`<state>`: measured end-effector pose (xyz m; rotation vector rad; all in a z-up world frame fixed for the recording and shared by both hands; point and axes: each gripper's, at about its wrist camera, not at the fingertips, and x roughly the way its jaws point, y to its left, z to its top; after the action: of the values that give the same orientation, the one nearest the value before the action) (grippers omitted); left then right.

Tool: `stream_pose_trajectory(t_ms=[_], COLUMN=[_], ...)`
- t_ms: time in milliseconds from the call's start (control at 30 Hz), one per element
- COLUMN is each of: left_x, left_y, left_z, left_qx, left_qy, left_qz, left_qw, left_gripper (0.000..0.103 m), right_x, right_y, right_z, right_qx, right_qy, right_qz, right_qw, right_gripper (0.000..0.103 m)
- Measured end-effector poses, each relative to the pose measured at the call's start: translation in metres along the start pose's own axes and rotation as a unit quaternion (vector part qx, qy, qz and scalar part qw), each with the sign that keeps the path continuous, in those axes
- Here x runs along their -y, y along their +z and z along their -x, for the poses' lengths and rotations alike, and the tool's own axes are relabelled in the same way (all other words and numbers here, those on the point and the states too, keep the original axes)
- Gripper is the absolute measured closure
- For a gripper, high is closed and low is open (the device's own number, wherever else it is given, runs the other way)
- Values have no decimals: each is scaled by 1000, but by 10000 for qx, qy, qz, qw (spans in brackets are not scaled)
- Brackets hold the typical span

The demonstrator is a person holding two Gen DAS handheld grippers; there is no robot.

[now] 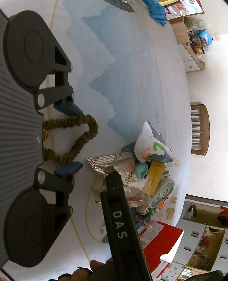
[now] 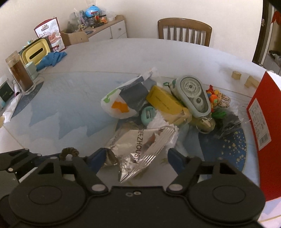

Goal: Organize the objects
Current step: 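Grasp the brown bead bracelet with left tool while right tool grasps the silver foil bag, then carry the bracelet and foil bag with both tools over the red box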

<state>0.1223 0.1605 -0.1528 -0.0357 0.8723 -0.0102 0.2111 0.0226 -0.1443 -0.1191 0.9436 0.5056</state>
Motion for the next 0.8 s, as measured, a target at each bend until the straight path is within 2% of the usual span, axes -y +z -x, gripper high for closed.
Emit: stream_pose_trajectory(t_ms=[33,167,267,300,333,567,800], left_x=[0,-3,-6,-6,-6,-18,-17], left_y=[0,1,3,3,3,14,34], left_z=[0,0,1,1,1,9,32], left_qx=[-3,-7,-35,-25,-4,47,210], left_qy=[9,7,-168,-212,-233,-474,-865], left_qz=[-12,-25,-55,-64,-70,76,191], left_qw=[10000,10000,9998,9998,9997,9988,9958], left_gripper=[61,71,83,84,85,87,87], right_x=[-1,-2,-1,-2,-3,-2,14], right_y=[0,0,0,0,0,0,0], right_z=[0,2,3,4,5,21,66], right_qx=[-20,-37,-67,-78,-84,-5,325], right_qy=[47,60,104,120,93,14,-94], right_qz=[-3,-31,-61,-44,-22,-37,-208], right_qw=[10000,10000,9999,9999,9999,10000,9992], right_gripper=[40,47,57,64,66,68,67])
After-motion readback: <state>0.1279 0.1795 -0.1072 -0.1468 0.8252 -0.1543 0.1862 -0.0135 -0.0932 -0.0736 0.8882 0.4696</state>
